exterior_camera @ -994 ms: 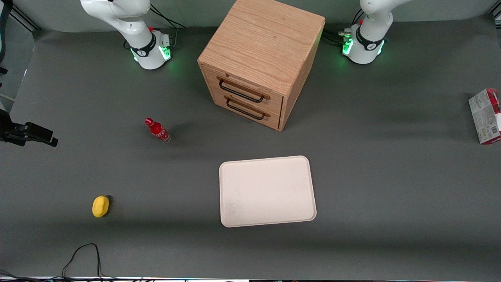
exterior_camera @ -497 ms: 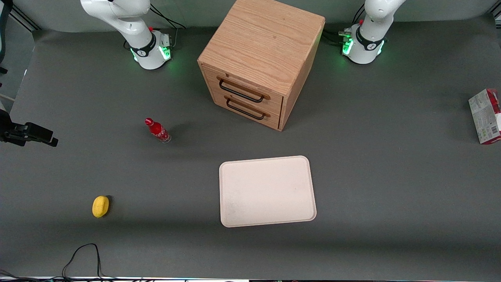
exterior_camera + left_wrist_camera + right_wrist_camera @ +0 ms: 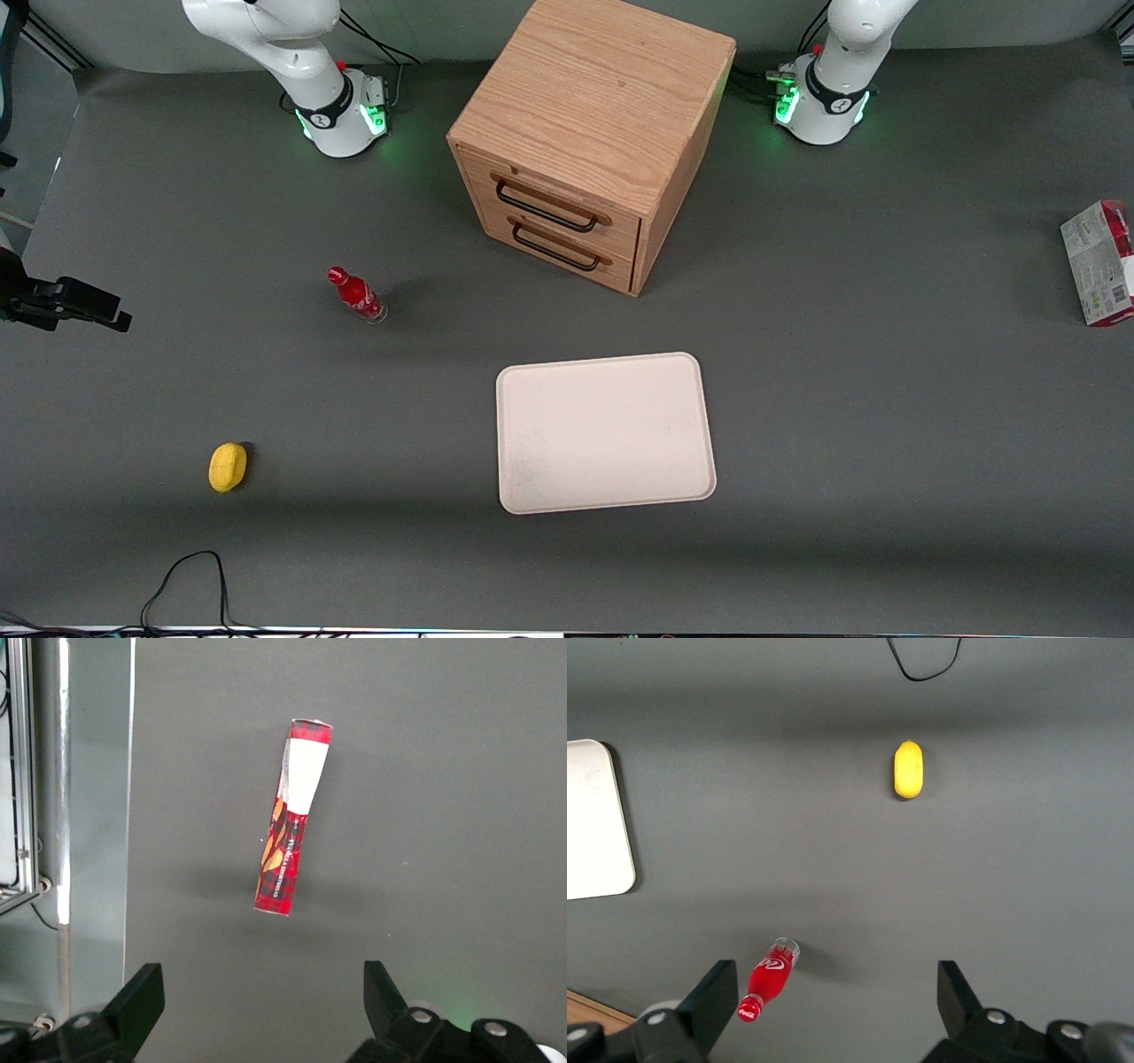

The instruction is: Place red cookie box on tray

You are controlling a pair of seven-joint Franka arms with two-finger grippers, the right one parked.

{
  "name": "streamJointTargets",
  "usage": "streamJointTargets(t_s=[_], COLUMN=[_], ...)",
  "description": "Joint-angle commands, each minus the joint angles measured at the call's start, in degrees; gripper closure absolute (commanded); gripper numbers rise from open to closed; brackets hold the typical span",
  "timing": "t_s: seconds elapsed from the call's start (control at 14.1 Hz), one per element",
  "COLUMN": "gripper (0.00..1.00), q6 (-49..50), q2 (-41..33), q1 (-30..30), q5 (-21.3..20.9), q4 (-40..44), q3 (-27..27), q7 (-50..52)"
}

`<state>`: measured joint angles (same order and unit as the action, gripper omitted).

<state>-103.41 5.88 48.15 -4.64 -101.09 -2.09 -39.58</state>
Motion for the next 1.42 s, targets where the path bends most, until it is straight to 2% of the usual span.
streamJointTargets(t_s=[0.0, 0.21, 0.64, 1.21, 1.28, 1.35], gripper=[0.0, 0.0, 0.0, 0.0, 0.02, 0.17], q6=[-8.19, -19.07, -30.96, -36.69, -36.78, -36.6], q2=[-5.18, -2.11, 8.52, 15.04, 15.13, 15.13], q1=[0.28, 0.19, -0.25, -0.51, -0.51, -0.51], q5=[-0.55, -0.55, 0.33, 0.69, 0.69, 0.69], q4=[-12.01, -17.55, -17.74, -17.48, -17.39, -17.13], q3=[0.51, 0.51, 0.95, 1.91, 1.91, 1.83], q7=[-0.24, -0.41, -0.41, -0.24, -0.24, -0.24])
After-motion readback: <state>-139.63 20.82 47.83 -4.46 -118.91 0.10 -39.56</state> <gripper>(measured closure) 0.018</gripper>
